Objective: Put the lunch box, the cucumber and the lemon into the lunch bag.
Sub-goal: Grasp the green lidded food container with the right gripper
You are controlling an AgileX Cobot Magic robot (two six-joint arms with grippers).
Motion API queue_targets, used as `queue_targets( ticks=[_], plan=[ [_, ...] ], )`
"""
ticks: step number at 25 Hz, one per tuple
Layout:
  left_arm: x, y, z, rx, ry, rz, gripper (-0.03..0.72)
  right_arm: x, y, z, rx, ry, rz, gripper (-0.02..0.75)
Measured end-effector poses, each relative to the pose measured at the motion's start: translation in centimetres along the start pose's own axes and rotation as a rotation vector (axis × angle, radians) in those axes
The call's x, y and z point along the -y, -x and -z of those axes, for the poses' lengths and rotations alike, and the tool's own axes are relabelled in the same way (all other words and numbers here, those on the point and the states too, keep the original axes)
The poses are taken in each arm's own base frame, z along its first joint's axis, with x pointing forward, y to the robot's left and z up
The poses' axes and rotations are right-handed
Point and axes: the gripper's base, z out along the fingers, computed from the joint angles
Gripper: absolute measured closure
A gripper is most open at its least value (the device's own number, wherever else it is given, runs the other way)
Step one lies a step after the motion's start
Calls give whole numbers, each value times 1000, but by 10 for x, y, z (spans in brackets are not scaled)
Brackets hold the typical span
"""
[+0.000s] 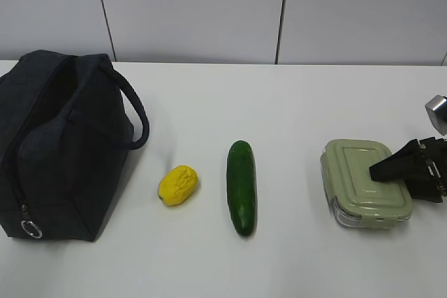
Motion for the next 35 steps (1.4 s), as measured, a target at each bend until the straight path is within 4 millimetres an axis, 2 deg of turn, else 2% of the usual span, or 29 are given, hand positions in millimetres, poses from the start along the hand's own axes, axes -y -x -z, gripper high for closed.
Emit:
queue_targets(
  ticks=[23,35],
  plan=[
    [0,0,0,-2,0,0,449,0,-1,0,-9,-1,-16,169],
    [0,0,0,-2,0,0,449,0,-1,0,-13,4,-30,201]
  ],
)
